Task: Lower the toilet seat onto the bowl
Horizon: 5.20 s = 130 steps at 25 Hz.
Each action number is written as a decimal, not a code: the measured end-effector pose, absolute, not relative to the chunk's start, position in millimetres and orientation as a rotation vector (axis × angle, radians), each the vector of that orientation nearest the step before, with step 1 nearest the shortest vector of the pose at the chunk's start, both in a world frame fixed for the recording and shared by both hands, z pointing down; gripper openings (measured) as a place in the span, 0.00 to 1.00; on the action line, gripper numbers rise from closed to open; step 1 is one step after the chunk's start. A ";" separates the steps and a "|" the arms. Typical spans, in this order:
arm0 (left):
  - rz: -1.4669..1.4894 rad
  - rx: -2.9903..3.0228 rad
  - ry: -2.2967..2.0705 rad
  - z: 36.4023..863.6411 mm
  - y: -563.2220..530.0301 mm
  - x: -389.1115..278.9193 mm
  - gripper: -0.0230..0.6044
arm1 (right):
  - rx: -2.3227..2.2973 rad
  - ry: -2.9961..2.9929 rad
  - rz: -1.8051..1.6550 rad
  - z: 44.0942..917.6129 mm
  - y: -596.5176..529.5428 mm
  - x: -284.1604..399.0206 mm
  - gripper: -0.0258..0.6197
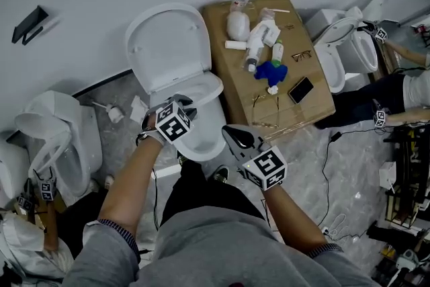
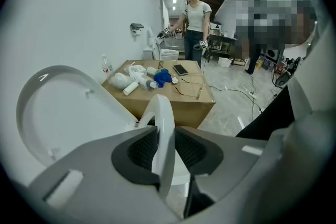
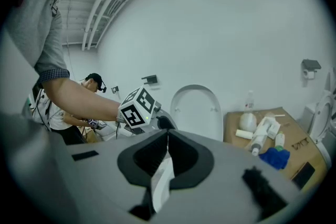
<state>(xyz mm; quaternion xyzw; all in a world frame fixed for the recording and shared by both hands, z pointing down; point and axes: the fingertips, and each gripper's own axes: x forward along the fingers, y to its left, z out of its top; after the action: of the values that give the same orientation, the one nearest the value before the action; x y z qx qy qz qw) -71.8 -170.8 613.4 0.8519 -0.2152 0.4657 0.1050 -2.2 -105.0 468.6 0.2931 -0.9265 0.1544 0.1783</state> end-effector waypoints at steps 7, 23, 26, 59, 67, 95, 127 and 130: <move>1.366 2.489 -0.641 626.1 -144.8 -59.1 0.22 | 0.780 -2.619 0.463 482.9 -86.2 6.8 0.06; 1.293 2.419 -0.579 662.7 -91.0 -34.1 0.22 | 0.731 -2.612 0.496 513.7 -59.0 23.9 0.06; 1.283 2.404 -0.567 672.0 -82.0 -28.8 0.22 | 0.719 -2.605 0.516 522.4 -52.5 27.7 0.06; 1.159 2.260 -0.459 793.9 2.9 12.8 0.22 | 0.744 -2.499 0.687 666.3 -25.3 47.3 0.06; 1.157 2.239 -0.437 823.2 19.6 20.0 0.22 | 0.770 -2.481 0.720 690.9 -18.1 52.5 0.06; 1.145 2.148 -0.388 929.6 44.1 33.9 0.22 | 0.841 -2.384 0.868 786.1 0.9 70.3 0.06; 1.114 2.034 -0.426 990.1 41.4 27.6 0.25 | 0.851 -2.347 0.932 821.0 15.0 77.0 0.06; 1.079 2.050 -0.472 966.7 33.2 21.6 0.27 | 0.856 -2.365 0.915 804.3 8.9 76.7 0.06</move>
<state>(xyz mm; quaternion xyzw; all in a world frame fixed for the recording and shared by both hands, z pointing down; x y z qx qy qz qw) 21.6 33.2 966.7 0.8025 -0.1848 0.4225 0.3787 76.7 8.9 804.3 0.3113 -0.8599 0.3327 0.2302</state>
